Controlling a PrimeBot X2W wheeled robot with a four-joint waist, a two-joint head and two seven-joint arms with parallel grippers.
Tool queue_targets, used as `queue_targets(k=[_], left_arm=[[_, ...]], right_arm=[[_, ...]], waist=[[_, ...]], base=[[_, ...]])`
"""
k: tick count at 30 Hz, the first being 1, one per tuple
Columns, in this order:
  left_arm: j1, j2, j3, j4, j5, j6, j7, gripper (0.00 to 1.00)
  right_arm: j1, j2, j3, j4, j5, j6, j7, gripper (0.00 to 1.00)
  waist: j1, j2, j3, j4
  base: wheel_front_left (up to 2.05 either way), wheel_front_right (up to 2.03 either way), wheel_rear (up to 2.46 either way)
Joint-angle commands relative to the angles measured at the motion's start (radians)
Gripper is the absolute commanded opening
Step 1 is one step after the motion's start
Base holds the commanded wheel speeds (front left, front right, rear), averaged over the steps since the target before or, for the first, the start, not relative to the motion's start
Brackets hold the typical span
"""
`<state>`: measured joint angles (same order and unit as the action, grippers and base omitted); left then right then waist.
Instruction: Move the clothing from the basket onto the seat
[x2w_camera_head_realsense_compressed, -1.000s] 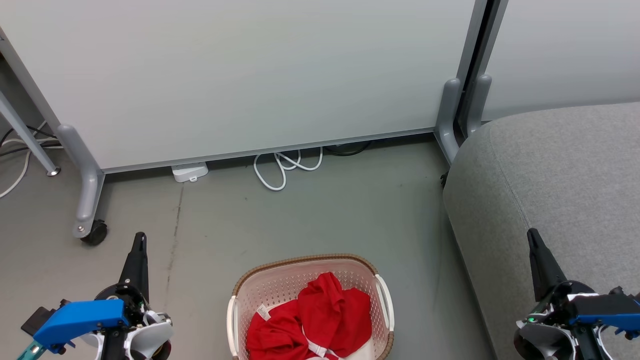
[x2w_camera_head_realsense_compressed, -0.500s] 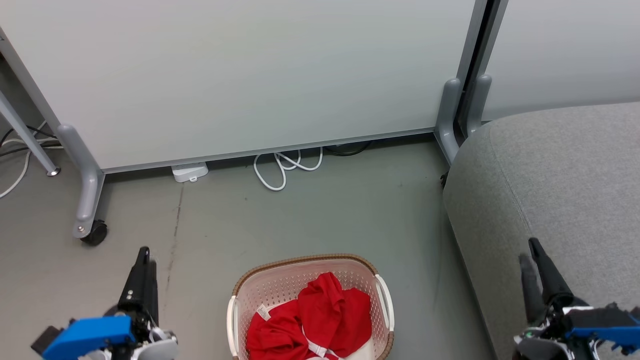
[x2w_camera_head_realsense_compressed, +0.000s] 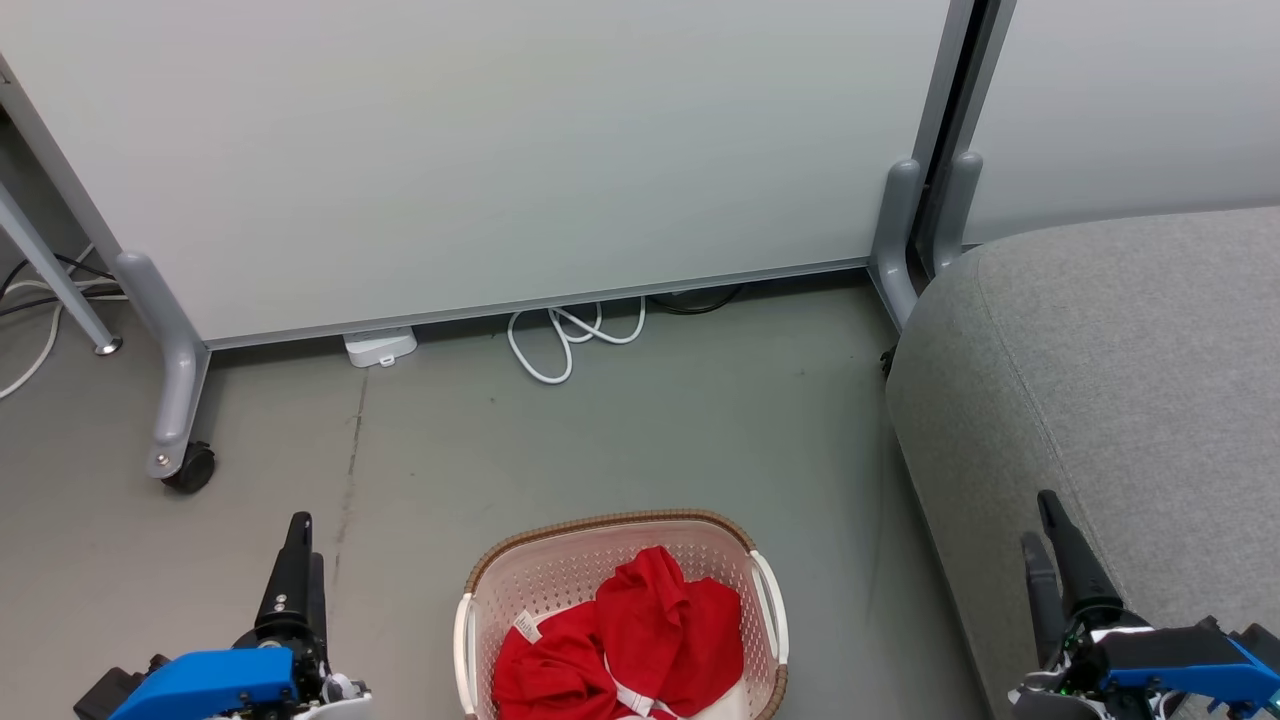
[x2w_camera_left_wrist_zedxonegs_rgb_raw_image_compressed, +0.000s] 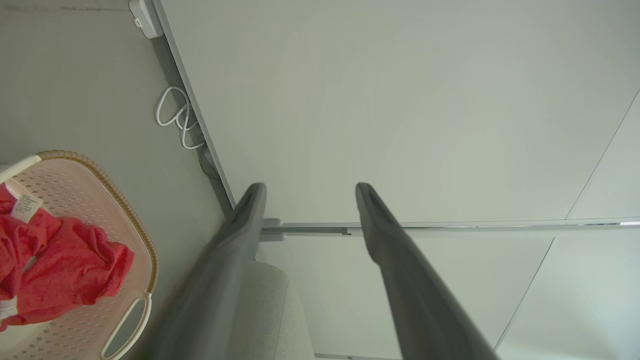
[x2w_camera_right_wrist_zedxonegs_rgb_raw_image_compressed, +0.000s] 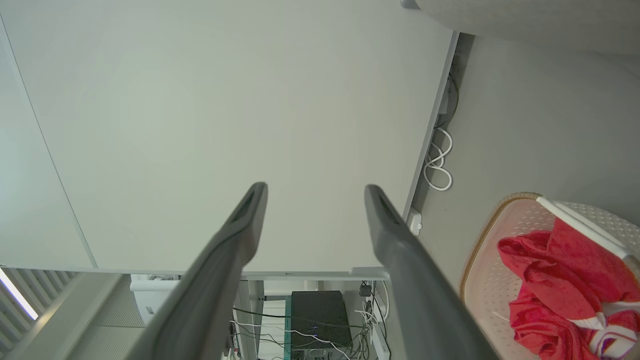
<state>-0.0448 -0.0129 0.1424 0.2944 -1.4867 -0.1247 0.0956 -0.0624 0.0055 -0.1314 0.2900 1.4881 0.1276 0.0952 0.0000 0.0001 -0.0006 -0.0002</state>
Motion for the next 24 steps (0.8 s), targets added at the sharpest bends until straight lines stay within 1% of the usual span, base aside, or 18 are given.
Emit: queue_targets(k=[1, 16, 24], left_arm=[[-0.019, 0.005, -0.01, -0.019, 0.035, 0.003, -0.011, 1.0], [-0.004, 0.017, -0.066, -0.05, 0.403, 0.037, -0.083, 1.0], [0.001, 0.039, -0.108, -0.062, 0.58, 0.051, -0.117, 1.0]], right_arm=[[-0.021, -0.008, 0.008, -0.017, -0.034, 0.002, -0.01, 1.0], [-0.022, -0.015, 0.02, -0.027, -0.418, 0.002, -0.083, 1.0], [-0.019, -0.018, 0.032, -0.035, -0.575, 0.002, -0.117, 1.0]], waist=[[0.0, -0.0001, 0.0, 0.0], [0.0, -0.0001, -0.003, 0.0], [0.0, -0.0001, -0.005, 0.003]], base=[[0.0, 0.0, 0.0], [0.0, 0.0, 0.0], [0.0, 0.0, 0.0]])
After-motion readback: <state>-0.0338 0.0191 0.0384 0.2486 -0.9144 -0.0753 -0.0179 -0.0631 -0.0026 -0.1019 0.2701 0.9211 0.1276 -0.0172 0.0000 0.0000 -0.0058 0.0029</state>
